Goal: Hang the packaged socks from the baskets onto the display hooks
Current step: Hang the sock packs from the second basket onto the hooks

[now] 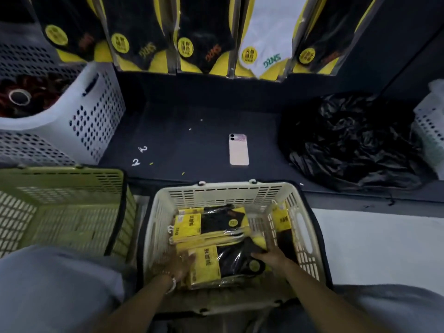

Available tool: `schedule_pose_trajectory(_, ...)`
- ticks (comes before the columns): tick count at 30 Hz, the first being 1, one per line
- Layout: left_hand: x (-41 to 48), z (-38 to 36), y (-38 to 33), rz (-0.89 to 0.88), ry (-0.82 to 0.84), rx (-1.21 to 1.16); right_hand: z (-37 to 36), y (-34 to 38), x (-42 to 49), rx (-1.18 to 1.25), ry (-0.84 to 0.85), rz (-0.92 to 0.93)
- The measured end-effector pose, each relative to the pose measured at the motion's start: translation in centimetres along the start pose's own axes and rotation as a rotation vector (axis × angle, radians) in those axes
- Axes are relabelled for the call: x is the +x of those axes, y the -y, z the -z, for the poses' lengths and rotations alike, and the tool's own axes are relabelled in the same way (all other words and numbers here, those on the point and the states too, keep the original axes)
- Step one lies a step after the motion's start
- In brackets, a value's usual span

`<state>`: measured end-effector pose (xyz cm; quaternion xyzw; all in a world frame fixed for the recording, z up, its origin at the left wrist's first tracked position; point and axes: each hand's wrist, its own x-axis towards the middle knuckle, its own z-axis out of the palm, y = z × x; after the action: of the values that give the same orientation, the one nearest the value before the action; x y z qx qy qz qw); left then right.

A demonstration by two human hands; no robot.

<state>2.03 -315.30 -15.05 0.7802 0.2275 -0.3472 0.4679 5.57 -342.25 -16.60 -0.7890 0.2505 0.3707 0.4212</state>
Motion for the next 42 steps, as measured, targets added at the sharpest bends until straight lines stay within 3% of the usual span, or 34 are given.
schedule_pose_trajectory(5, -0.2, -1.4, 0.3, 0.042, 0.023, 0.070, 0.0, -0.1, 0.2, -0.022, -0.014, -0.055)
schedule_pose_trajectory(10, 0.0, -0.6, -0.2, 0.079, 0.073, 0.025, -0.1, 0.7, -1.3, 0.136, 0.189, -0.173)
schedule_pose_trajectory(14, -0.5, -0.3, -0.3, 0.147, 0.103, 0.145, 0.6, 2.3, -3.2, 0.211, 0.195, -0.114)
schedule_pose_trajectory(20, -2.3, 0.5, -4.5, 0.139, 0.109, 0.060, 4.7, 6.1, -7.3, 0.210, 0.065, 0.061)
schedule_pose_trajectory(24, -4.7, 3.7, -8.6, -0.053, -0.019, -0.178, 7.4, 8.8, -10.8, 0.389, -0.044, 0.231)
schedule_pose_trajectory(27, -7.2, 5.8, -12.6, -0.138, -0.097, -0.573, 8.8, 10.7, -12.6, 0.624, -0.114, 0.301)
schedule_pose_trajectory(30, -9.3, 6.7, -16.8, -0.179, 0.086, -1.195, 8.9, 13.0, -14.3, 0.788, 0.003, 0.434)
schedule_pose_trajectory(33, -11.2, 6.8, -19.9, -0.317, 0.144, -1.438, 8.5, 14.9, -16.0, 0.817, 0.070, 0.509)
schedule_pose_trajectory(36, -12.8, 7.7, -22.4, -0.499, 0.109, -1.338, 9.2, 16.1, -17.5, 0.799, 0.055, 0.590)
schedule_pose_trajectory(40, -15.0, 9.8, -26.0, -0.790, -0.128, -0.939, 12.1, 18.1, -19.4, 0.638, -0.286, 0.683)
schedule_pose_trajectory(42, -16.4, 10.3, -27.9, -0.924, -0.195, -0.758, 13.4, 19.7, -20.8, 0.533, -0.334, 0.830)
